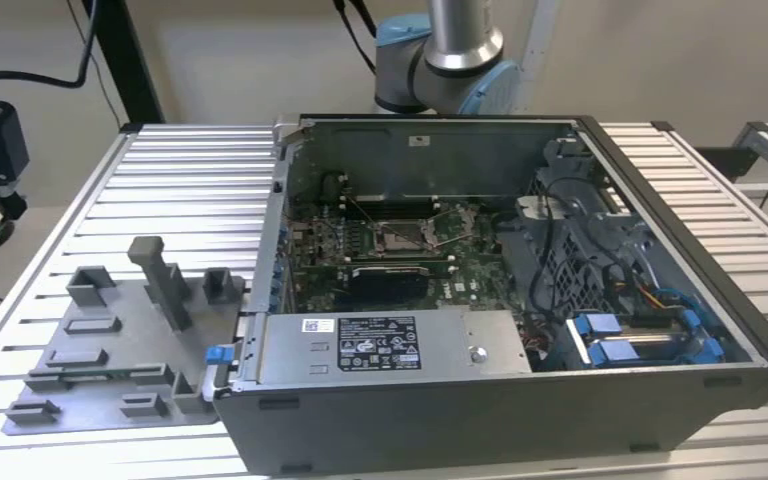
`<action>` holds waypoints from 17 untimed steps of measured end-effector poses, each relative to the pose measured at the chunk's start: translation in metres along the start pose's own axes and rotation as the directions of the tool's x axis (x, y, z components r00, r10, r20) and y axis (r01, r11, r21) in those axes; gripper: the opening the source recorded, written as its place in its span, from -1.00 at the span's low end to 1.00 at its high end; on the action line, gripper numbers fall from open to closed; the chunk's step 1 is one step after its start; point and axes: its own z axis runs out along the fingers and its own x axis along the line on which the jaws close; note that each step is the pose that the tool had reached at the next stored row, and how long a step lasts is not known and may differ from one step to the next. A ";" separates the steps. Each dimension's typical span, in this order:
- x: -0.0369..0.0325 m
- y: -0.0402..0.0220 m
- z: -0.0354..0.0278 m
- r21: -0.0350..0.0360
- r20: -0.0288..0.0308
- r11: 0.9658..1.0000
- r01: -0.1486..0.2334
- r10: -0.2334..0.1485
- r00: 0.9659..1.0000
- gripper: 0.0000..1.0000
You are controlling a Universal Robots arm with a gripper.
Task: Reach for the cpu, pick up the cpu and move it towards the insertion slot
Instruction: 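Pick up the cpu and move it towards the insertion slot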
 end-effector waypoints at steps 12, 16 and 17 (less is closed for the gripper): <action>-0.0124 -0.0004 0.0000 0.000 0.000 1.000 0.000 0.000 1.000 -1.00; -0.0278 -0.0008 0.0000 0.000 -0.001 1.000 0.000 0.000 1.000 -1.00; -0.0318 -0.0010 0.0001 0.000 -0.001 1.000 0.000 0.000 1.000 -1.00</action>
